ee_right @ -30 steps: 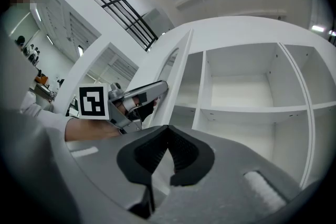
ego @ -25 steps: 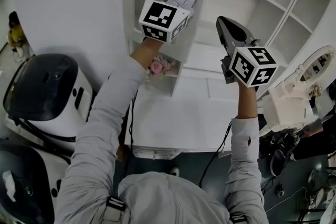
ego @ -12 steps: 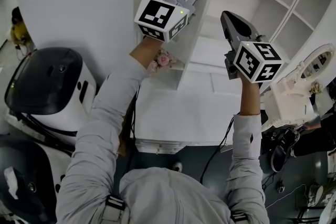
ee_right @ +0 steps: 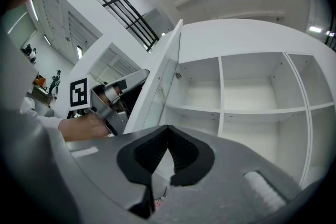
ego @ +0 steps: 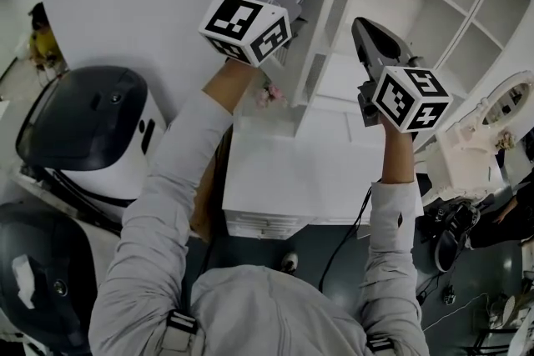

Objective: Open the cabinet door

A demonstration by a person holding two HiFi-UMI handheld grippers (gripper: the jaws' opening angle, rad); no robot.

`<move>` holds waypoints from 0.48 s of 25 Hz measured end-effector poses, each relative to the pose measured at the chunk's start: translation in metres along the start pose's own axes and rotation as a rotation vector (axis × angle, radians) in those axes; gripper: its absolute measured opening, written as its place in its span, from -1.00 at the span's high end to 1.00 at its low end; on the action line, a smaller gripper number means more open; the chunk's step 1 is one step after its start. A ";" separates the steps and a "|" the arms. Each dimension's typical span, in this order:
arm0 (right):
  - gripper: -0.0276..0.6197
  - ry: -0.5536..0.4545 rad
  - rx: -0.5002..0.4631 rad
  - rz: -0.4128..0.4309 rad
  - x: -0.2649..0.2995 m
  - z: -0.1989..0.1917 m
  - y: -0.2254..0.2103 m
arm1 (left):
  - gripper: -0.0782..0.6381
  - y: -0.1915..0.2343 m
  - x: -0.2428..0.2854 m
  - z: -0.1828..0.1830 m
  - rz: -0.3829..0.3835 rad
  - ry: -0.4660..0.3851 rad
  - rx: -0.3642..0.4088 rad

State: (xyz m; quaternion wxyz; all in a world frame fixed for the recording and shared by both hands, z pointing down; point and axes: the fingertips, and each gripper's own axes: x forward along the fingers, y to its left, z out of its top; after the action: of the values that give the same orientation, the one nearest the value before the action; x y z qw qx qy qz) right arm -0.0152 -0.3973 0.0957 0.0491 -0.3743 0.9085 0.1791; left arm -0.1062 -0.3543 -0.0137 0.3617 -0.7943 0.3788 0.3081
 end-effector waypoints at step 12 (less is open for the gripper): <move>0.91 0.029 0.015 0.014 -0.001 -0.005 0.071 | 0.47 0.043 -0.055 0.047 0.050 0.002 -0.126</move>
State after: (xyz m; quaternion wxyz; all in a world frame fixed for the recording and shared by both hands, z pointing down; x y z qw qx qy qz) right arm -0.0638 -0.3522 0.1212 0.0373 -0.3699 0.9131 0.1674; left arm -0.1811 -0.3145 -0.0122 0.3027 -0.8061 0.3787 0.3394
